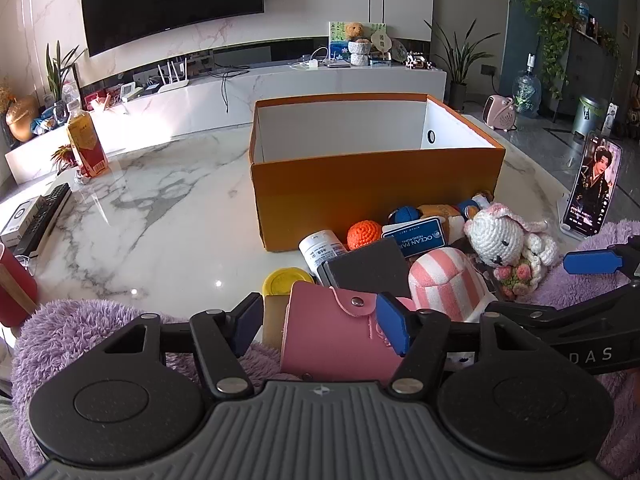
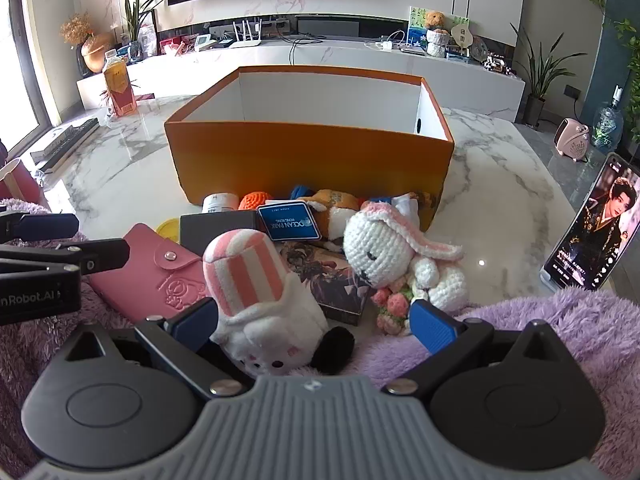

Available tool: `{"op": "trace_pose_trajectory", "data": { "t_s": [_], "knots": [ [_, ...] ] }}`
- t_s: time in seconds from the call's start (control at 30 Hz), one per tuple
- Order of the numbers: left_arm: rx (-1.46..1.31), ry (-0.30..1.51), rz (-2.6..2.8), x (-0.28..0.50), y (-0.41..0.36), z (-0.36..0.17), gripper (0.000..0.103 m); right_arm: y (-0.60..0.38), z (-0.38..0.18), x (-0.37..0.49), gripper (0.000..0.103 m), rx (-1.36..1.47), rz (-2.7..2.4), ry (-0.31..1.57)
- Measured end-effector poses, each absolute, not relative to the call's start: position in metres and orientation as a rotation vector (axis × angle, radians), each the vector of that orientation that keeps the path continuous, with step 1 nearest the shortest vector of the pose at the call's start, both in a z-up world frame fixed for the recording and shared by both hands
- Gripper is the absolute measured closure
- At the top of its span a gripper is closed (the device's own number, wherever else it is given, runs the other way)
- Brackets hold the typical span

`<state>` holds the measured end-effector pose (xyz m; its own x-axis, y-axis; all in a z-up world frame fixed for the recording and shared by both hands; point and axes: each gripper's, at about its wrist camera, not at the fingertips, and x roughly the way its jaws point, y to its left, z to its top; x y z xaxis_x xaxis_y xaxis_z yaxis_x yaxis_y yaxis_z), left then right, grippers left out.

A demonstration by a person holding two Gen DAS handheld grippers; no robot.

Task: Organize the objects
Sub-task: 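Move the left tool toward the pink leather wallet and open its fingers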

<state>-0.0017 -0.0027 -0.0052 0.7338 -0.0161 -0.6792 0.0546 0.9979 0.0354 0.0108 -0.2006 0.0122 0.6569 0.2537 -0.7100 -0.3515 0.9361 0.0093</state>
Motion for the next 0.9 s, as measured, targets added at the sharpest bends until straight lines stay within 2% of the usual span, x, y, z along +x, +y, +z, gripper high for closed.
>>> {"op": "trace_pose_trajectory", "data": {
  "t_s": [0.33, 0.7, 0.77, 0.9],
  "knots": [
    [0.055, 0.755, -0.034, -0.0016, -0.0025, -0.0060, 0.030, -0.2003, 0.0123, 0.0105, 0.001, -0.135, 0.345, 0.786],
    [0.058, 0.786, -0.069, -0.0001, -0.0014, -0.0097, 0.044, -0.2004, 0.0121, 0.0111, 0.002, -0.118, 0.367, 0.780],
    [0.056, 0.796, -0.071, 0.0010, 0.0003, -0.0101, 0.046, -0.1985, 0.0122, 0.0108, 0.005, -0.121, 0.378, 0.773],
    [0.050, 0.833, -0.079, 0.0059, 0.0060, -0.0122, 0.051, -0.1919, 0.0140, 0.0108, 0.022, -0.131, 0.422, 0.759]
  ]
}}
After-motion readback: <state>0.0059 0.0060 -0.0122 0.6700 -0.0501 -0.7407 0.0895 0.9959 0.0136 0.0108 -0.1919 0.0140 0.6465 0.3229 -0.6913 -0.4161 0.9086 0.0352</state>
